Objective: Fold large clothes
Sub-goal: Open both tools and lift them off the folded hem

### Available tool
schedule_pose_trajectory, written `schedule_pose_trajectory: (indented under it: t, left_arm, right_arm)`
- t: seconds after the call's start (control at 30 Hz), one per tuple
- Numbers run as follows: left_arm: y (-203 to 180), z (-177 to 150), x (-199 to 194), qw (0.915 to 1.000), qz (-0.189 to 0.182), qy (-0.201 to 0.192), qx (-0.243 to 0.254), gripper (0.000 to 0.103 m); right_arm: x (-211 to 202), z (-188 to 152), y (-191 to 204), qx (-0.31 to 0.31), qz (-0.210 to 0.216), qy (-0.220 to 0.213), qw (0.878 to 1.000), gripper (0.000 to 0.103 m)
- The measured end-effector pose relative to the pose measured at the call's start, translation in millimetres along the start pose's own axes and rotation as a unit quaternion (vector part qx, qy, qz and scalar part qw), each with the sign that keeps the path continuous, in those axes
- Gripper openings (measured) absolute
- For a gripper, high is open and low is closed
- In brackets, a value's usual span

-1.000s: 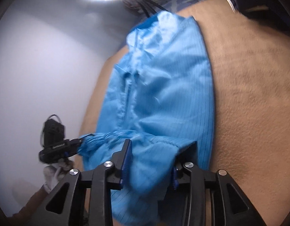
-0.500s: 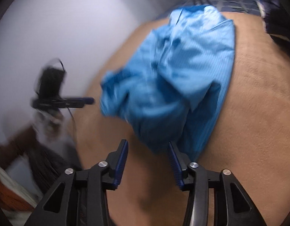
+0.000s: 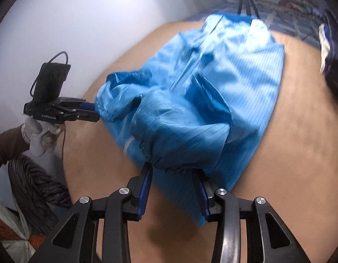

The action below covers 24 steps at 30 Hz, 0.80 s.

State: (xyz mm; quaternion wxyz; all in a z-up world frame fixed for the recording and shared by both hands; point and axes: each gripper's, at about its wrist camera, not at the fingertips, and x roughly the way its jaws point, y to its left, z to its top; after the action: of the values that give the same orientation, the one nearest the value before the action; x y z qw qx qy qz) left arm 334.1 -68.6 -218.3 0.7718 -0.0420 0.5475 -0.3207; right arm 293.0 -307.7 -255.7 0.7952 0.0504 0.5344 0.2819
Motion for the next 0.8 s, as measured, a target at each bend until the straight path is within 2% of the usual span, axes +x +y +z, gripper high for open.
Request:
schedule_pose_trajectory:
  t: [0.23,0.33,0.4,0.47,0.53,0.63,0.73,0.8]
  left_arm:
    - [12,55,1,0.9977,0.021,-0.063,-0.01,0.051]
    - [15,75,9,0.9951,0.039,-0.088,-0.022,0.051]
    - [29,77,8,0.9947,0.032,-0.088,-0.042,0.051]
    - [44,70,7,0.9949,0.034,-0.082,-0.049,0.051]
    - [63,60,12,0.9949,0.044,-0.068,-0.06,0.051]
    - [81,49,24,0.9946,0.025,-0.051,-0.087,0.051]
    - [84,46,32,0.9952,0.024,-0.048,-0.081,0.051]
    - [82,46,38,0.9962,0.022,-0.043,-0.073,0.051]
  right_arm:
    - [13,59,-18,-0.002,-0.056,-0.036,0.998,0.04]
    - [21,85,-31,0.023,-0.081,-0.066,0.994,0.04]
    - [18,95,-41,0.051,-0.097,-0.085,0.99,0.041]
    - [10,90,-50,0.078,-0.08,-0.101,0.989,0.042]
    - [0,70,-59,0.101,-0.068,-0.111,0.986,0.045]
    - [-7,34,-78,0.154,-0.047,-0.111,0.981,0.048]
    - [-5,-2,-97,0.216,0.002,-0.113,0.97,0.046]
    - [-3,-13,-103,0.231,0.013,-0.11,0.967,0.043]
